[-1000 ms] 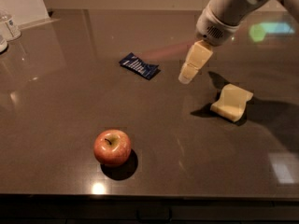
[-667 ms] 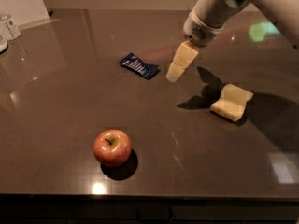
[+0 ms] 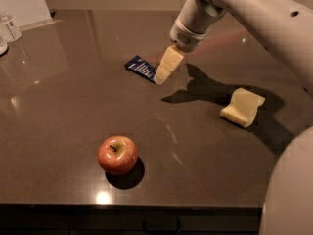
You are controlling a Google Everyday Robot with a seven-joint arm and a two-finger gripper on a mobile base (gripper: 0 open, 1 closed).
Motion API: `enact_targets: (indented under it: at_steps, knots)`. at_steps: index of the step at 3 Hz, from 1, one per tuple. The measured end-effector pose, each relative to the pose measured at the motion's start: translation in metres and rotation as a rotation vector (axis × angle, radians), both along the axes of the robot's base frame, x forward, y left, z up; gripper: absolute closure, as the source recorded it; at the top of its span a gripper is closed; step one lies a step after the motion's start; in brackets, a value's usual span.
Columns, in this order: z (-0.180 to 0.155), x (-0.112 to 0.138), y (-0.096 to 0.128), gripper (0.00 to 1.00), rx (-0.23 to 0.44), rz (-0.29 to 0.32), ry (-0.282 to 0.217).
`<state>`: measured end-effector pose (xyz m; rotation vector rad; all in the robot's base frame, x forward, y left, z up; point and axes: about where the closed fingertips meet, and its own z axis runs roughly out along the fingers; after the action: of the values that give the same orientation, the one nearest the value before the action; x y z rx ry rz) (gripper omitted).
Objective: Pick rxbar blueberry
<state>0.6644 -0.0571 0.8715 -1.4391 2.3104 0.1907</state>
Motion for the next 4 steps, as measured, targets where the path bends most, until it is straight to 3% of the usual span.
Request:
enact_targets:
  at_steps: [2,4]
  knots:
    - [-0.022,0.021,0.043,0.00,0.020,-0.005,0.007]
    - [-0.041,0.031,0.058,0.00,-0.003,-0.019,0.015]
